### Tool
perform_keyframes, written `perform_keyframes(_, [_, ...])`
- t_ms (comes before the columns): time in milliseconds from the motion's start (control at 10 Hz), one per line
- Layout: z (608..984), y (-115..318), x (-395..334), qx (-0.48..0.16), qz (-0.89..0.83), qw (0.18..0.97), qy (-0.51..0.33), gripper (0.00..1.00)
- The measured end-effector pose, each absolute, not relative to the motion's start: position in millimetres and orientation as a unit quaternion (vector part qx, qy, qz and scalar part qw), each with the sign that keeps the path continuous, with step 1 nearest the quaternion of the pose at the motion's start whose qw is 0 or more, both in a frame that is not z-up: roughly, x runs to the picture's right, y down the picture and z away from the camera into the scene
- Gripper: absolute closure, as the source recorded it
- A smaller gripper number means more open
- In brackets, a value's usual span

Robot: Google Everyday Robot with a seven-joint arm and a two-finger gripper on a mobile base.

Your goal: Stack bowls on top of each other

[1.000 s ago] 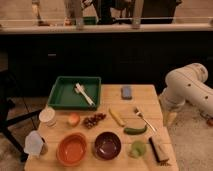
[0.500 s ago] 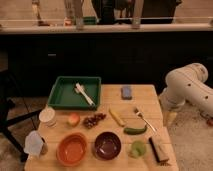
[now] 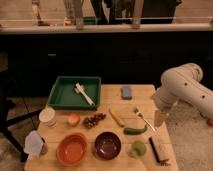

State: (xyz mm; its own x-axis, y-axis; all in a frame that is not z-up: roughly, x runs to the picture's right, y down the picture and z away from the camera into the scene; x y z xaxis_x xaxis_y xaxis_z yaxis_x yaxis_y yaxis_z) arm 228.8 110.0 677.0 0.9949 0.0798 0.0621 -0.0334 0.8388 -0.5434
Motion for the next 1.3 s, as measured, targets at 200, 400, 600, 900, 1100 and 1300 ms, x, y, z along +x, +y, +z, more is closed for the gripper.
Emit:
perform_keyframes(200, [676,114,199,-0.283,0.028,0.956,-0.07,0.2])
perform_keyframes(400, [677,119,178,-0.281,0.026,0.956,-0.082,0.2])
perform_keyframes(600, [680,127,159,-0.283,0.023,0.954,-0.091,0.2])
perform_keyframes(900, [691,146,130,-0.289,0.014,0.952,-0.096,0.2])
perform_keyframes(1100, [696,153,117,-0.291,0.004,0.952,-0.096,0.2])
perform_keyframes(1300, [695,153,119,-0.291,0.006,0.952,-0.095,0.2])
